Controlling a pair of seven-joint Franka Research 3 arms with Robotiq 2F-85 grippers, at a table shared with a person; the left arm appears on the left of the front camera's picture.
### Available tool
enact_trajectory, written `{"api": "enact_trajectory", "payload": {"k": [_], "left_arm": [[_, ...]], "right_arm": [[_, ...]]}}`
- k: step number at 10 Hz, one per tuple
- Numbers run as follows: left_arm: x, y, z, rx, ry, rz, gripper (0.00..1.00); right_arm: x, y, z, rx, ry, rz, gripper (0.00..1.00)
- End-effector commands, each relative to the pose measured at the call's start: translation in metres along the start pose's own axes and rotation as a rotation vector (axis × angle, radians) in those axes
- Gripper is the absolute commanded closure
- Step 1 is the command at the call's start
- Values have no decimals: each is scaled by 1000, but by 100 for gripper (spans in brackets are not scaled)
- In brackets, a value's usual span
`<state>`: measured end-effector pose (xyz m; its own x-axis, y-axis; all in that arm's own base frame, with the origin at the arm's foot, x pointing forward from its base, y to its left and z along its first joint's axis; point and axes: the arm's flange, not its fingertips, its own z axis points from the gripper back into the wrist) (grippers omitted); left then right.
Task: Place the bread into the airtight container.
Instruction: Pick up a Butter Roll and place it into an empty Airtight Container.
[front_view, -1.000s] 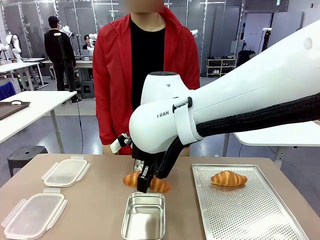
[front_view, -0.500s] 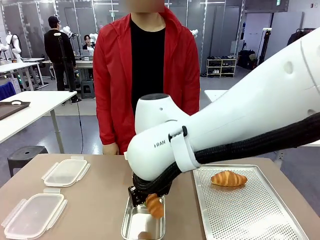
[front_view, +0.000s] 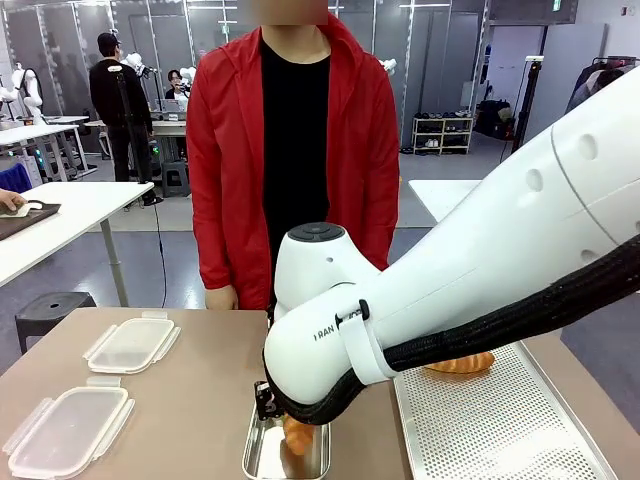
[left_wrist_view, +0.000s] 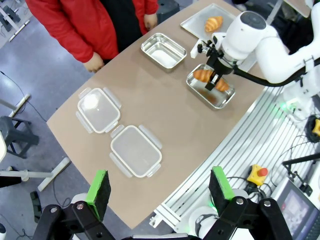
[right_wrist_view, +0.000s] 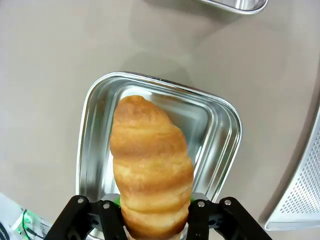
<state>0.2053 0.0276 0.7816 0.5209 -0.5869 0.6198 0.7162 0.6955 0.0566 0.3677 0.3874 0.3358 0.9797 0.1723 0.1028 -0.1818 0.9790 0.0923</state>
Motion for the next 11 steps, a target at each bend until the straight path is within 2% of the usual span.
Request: {"api": "enact_trajectory", "payload": {"k": [1,2,3,4,5,6,7,9,10,11], "left_arm": [[2,0,1,-1,0,-3,0],[2,0,1,-1,0,-3,0],[2,0,1,-1,0,-3,0],[2,0,1,-1,0,-3,0],[2,0,1,-1,0,-3,0],[2,0,1,-1,0,-3,0],[2,0,1,-1,0,-3,0],[2,0,1,-1,0,-3,0],[2,0,1,-1,0,-3,0],[2,0,1,-1,0,-3,0]], "right_arm": [[-2,11,-9,-4,-35,-24,73],[-5,12,-6,-4,-39,-25,38],[-5,11,-5,-6,-35,-27,38],[-7,10,-5,-4,-14,-34,2],[-10,8,-3,-5,-13,-35,36],[-11,5,-3,-2,-12,-40,25],[-12,2,-4,4,-12,-43,0],[-20,-4,-5,29,-7,-41,0],[-24,-11,-8,33,54,-30,44],[-10,0,-6,6,11,-9,44]]}}
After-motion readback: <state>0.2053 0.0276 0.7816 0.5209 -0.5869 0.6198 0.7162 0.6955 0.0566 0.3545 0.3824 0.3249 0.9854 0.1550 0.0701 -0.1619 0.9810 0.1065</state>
